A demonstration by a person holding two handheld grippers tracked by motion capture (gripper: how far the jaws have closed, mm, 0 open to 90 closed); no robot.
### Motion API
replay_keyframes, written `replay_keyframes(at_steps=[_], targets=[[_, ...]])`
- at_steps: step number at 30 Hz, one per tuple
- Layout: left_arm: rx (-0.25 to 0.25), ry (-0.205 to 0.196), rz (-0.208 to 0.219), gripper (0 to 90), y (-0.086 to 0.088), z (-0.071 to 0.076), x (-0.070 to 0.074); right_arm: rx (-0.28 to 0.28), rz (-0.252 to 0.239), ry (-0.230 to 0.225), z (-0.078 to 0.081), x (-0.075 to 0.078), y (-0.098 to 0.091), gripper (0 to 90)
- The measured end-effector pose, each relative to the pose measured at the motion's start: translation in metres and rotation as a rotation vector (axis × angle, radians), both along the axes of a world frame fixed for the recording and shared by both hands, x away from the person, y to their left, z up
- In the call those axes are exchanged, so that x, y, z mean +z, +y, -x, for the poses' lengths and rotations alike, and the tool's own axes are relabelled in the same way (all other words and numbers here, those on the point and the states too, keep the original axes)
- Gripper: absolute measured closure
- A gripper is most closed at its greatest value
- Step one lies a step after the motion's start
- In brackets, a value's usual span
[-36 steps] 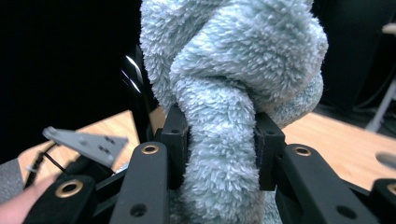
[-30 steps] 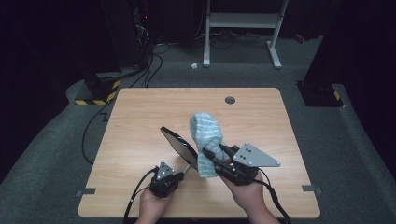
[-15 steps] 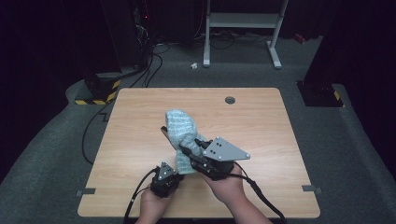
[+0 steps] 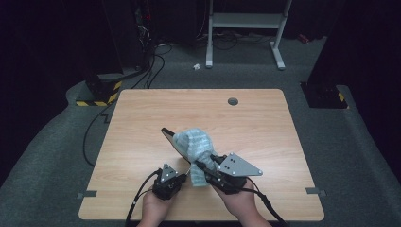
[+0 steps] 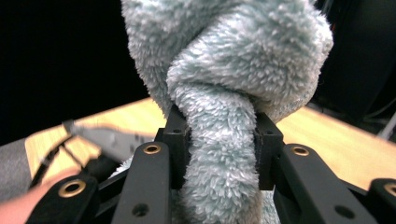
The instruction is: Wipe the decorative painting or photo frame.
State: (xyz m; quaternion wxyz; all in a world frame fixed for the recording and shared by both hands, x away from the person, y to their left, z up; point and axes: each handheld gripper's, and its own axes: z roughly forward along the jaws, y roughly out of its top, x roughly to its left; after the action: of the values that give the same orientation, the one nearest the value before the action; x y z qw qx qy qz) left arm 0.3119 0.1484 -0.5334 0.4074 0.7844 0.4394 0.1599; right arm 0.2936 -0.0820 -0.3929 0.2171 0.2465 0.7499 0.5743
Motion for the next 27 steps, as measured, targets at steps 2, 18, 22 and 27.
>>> replay_keyframes(at_steps=[2,18,22,27], targets=[[0.003,0.003,0.003,88.6,0.0,0.0,0.0,-0.003,0.015,0.025,0.0,-0.012,-0.004,66.0],[0.022,-0.002,-0.017,88.6,0.002,-0.004,0.0,-0.056,0.044,0.104,0.01,-0.058,-0.033,66.2],[0.022,-0.002,-0.015,88.6,0.002,-0.005,0.0,-0.058,0.051,0.129,0.01,-0.065,-0.035,66.3],[0.02,-0.002,-0.017,88.7,0.002,-0.005,0.0,-0.058,0.043,0.124,0.01,-0.06,-0.035,66.3]])
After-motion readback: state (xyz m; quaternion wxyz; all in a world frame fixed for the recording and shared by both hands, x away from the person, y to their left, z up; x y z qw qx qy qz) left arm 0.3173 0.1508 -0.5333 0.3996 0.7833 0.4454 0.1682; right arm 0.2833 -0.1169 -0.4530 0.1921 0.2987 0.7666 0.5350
